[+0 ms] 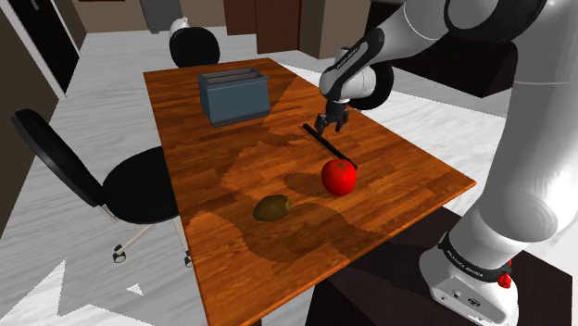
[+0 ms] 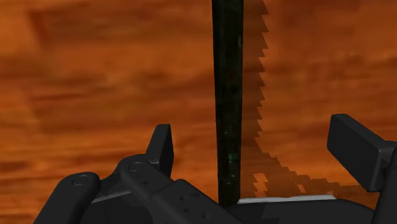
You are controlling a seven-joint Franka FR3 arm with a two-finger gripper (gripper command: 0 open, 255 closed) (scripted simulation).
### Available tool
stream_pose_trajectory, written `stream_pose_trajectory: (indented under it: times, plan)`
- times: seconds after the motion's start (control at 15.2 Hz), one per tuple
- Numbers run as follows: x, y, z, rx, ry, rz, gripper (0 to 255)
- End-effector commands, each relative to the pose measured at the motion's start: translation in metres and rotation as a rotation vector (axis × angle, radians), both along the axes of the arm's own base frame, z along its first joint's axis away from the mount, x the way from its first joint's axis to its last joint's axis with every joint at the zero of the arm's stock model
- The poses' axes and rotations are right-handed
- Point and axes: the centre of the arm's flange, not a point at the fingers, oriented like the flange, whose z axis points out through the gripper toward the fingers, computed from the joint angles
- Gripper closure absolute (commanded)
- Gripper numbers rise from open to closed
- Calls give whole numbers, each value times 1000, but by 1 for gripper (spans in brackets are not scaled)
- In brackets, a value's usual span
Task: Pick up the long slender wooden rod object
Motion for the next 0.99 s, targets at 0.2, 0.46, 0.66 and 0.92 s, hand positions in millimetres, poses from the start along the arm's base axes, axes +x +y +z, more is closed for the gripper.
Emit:
stream_pose_trajectory:
  times: [0.2, 0.46, 0.66, 0.92]
  plan:
    - [12, -9, -36, 5, -2, -8, 0]
    - [12, -9, -57, 5, -2, -8, 0]
    - [12, -9, -60, 5, -2, -8, 0]
    - [13, -8, -58, 5, -2, -8, 255]
